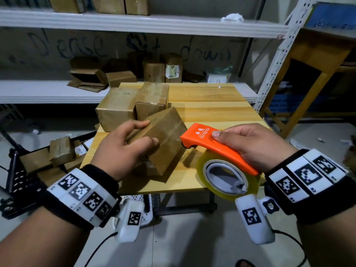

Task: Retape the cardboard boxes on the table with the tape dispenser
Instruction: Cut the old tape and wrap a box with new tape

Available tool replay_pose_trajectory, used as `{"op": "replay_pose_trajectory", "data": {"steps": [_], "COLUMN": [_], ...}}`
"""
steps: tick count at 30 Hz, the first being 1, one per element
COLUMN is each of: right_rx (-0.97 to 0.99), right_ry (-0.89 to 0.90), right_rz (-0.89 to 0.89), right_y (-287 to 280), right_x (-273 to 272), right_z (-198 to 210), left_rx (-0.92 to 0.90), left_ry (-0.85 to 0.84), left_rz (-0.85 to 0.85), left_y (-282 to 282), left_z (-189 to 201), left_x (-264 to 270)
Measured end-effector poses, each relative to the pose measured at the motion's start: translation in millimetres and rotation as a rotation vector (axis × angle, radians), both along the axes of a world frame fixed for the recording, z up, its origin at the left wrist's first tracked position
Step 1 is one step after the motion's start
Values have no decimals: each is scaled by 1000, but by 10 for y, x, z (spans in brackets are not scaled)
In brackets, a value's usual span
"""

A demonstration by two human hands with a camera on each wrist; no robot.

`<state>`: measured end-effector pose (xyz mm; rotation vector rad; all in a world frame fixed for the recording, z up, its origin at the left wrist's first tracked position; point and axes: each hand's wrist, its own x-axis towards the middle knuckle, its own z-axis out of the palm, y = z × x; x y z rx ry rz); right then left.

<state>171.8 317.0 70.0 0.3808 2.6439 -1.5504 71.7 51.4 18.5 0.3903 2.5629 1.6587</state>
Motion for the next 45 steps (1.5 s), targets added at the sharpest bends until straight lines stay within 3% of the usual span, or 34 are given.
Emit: {"op": "replay_pose_trajectory", "data": {"steps": [8, 20, 45], "right_rx": [-28, -43, 14], "right_ry": [-9, 10, -15], "right_rz": [-10, -7, -15], "right_y": [64, -21, 21], "right_x": [66, 2, 100], "right_z": [-37, -21, 17], "left_rx": [77, 287, 307], "left_ry": [-5, -221, -200], "left_rz": [-16, 18, 4], "left_y": [-13, -41, 1], "left_z": [-16, 35, 49], "left_x": [-17, -52, 11]}}
